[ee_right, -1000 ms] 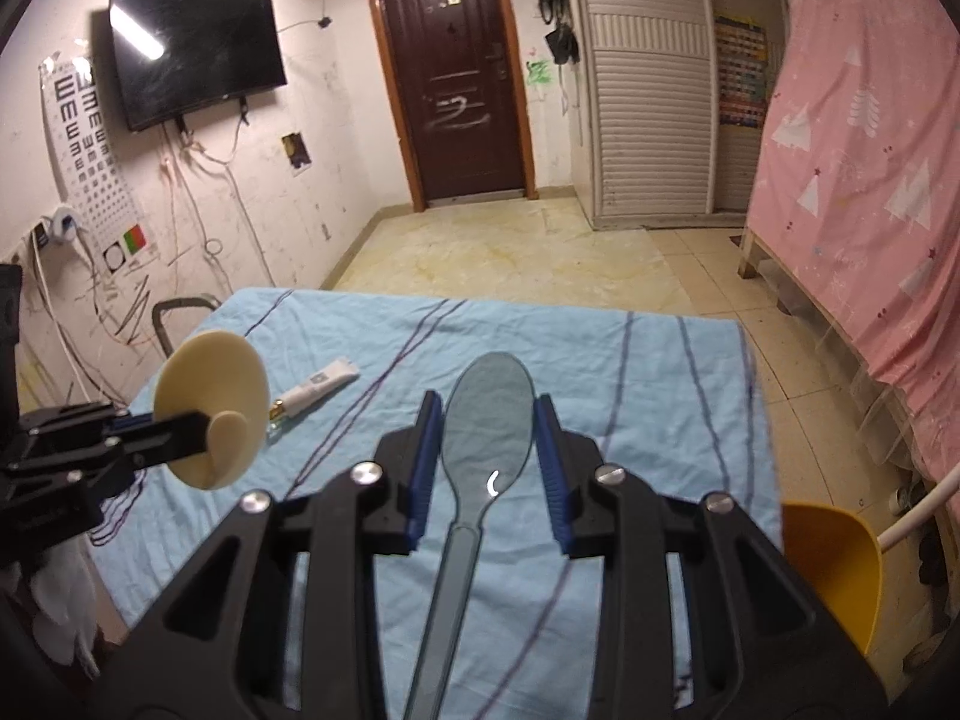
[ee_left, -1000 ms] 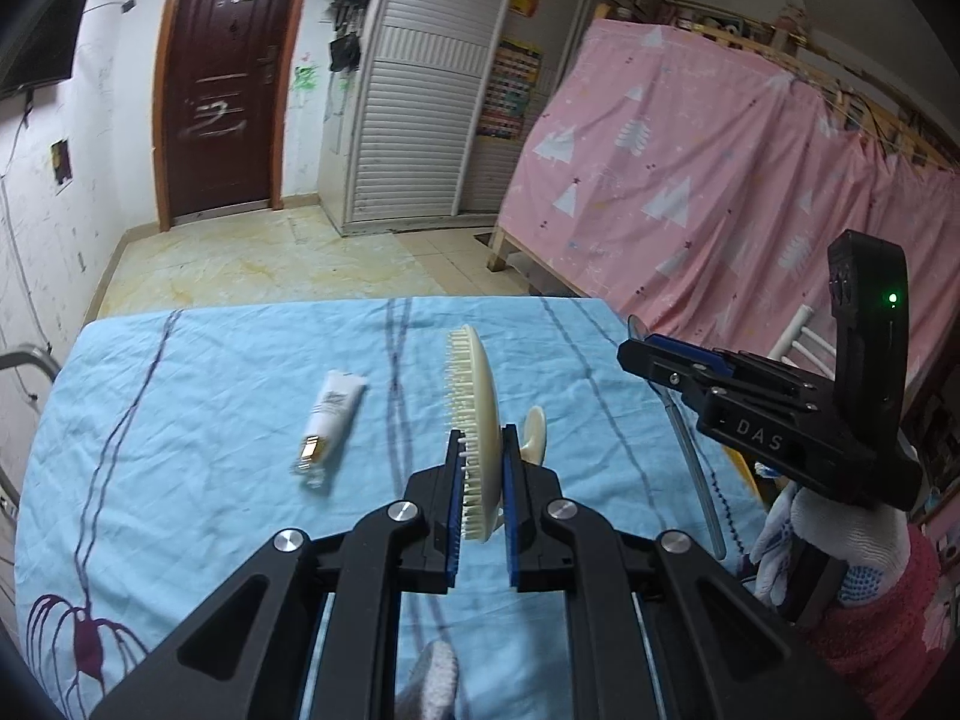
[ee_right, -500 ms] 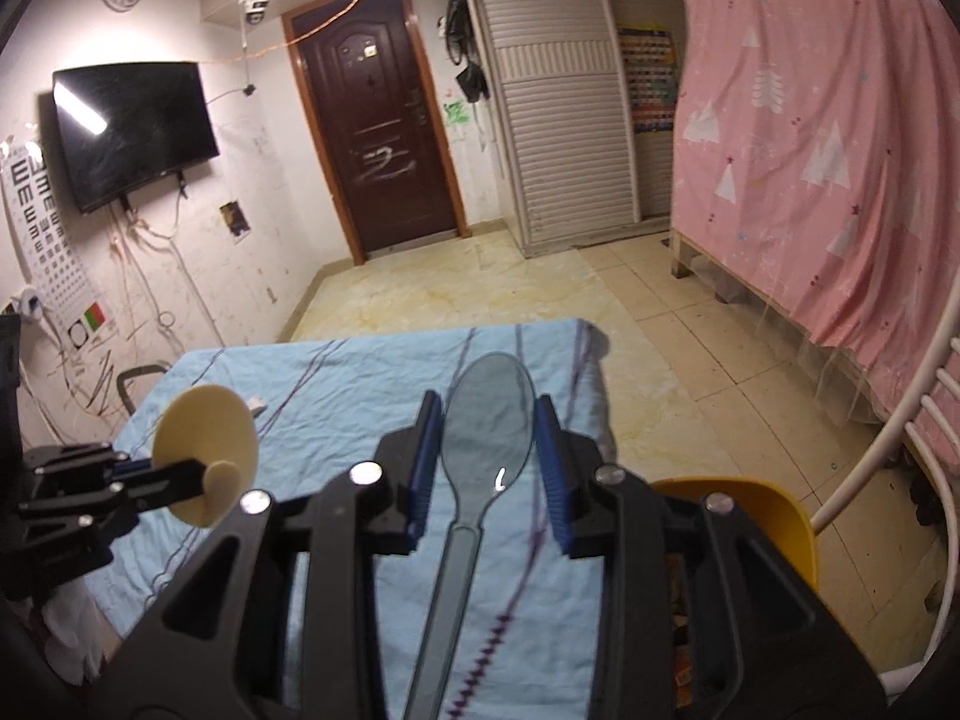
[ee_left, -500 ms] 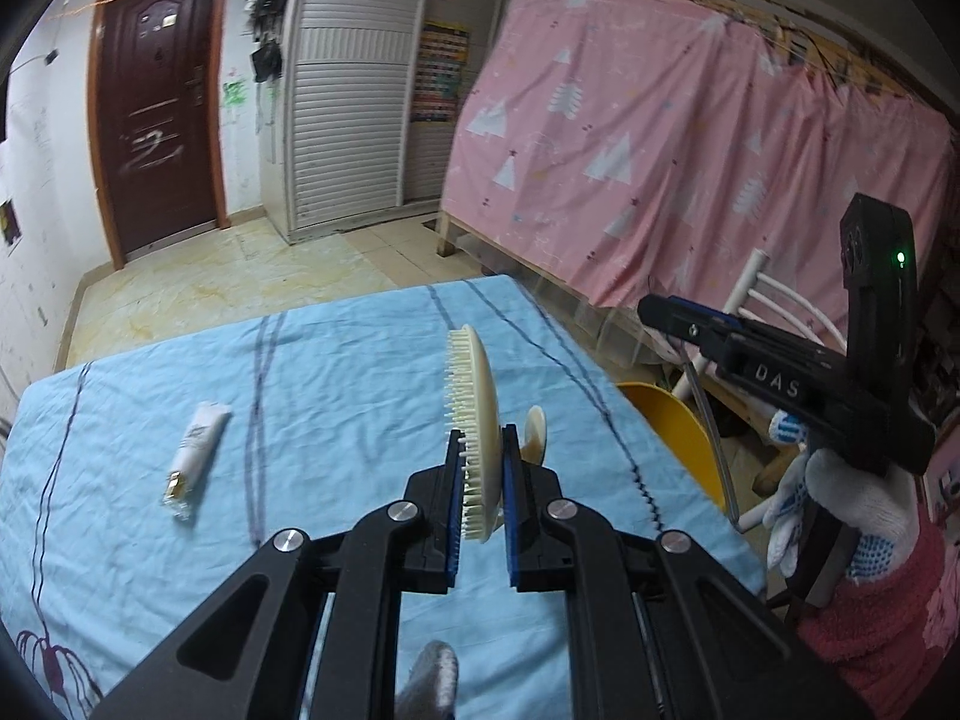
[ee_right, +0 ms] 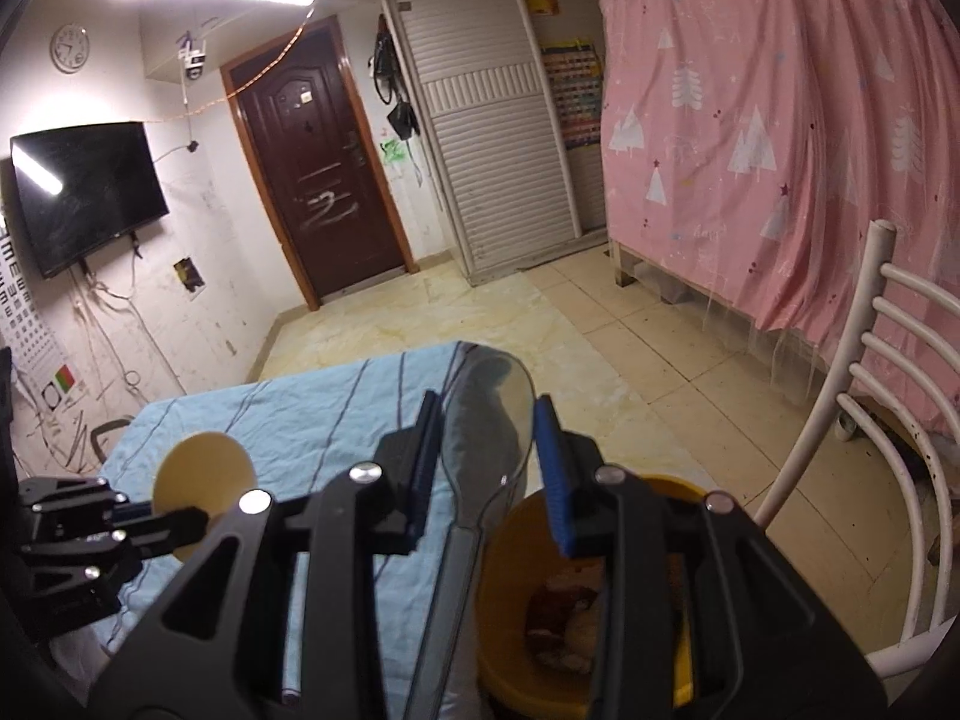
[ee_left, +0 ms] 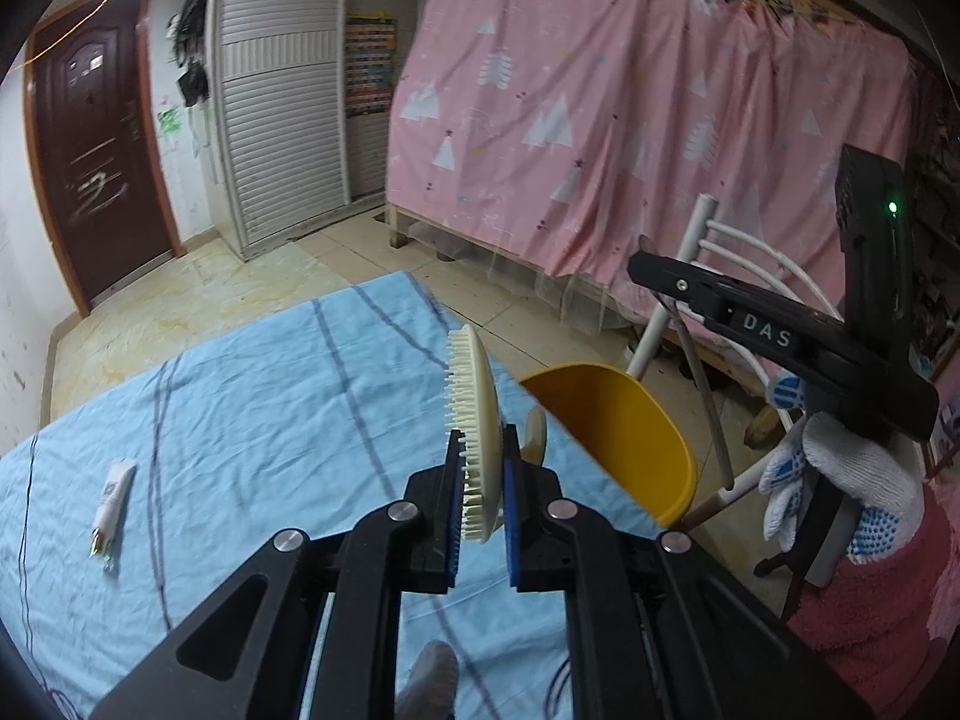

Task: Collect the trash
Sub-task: 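Carry the brush and grey spoon over the yellow bin with both tools, then open both tools over the yellow bin to drop the brush and spoon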

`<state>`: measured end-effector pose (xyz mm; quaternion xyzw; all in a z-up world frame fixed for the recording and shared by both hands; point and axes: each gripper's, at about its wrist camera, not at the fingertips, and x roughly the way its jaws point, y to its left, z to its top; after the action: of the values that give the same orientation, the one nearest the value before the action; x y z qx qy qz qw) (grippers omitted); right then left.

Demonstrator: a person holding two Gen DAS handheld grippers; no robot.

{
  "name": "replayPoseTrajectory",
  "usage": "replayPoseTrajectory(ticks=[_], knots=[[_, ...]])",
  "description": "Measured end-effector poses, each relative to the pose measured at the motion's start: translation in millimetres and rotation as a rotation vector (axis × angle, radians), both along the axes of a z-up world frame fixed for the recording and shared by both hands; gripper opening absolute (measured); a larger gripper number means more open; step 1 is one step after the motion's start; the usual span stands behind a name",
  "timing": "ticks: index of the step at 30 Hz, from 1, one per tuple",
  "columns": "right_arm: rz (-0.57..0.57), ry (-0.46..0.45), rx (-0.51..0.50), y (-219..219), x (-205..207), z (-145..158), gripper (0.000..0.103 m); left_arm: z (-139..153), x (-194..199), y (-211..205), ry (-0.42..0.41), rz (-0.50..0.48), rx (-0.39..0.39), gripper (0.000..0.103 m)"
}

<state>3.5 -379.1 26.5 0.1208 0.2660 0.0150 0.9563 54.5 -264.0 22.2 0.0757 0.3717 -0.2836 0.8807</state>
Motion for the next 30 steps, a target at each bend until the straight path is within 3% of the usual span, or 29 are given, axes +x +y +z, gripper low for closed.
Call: replayPoseTrajectory(ticks=[19,28,30], knots=[[-0.092,-0.024,0.049,-70.0,-0.8,-7.1,0.03,-27.3,18.0,-124.4,0.073,-0.19,0.06,0.002],[-0.105,-0.006,0.093,-88.6,5.4,-22.6,0.03,-50.6,36.9,-163.1,0.143,-0.201,0.077,0.004],[-0.107,-0.004,0.097,-90.3,5.5,-24.9,0.03,-54.4,40.4,-164.3,0.152,-0.194,0.082,0.01]])
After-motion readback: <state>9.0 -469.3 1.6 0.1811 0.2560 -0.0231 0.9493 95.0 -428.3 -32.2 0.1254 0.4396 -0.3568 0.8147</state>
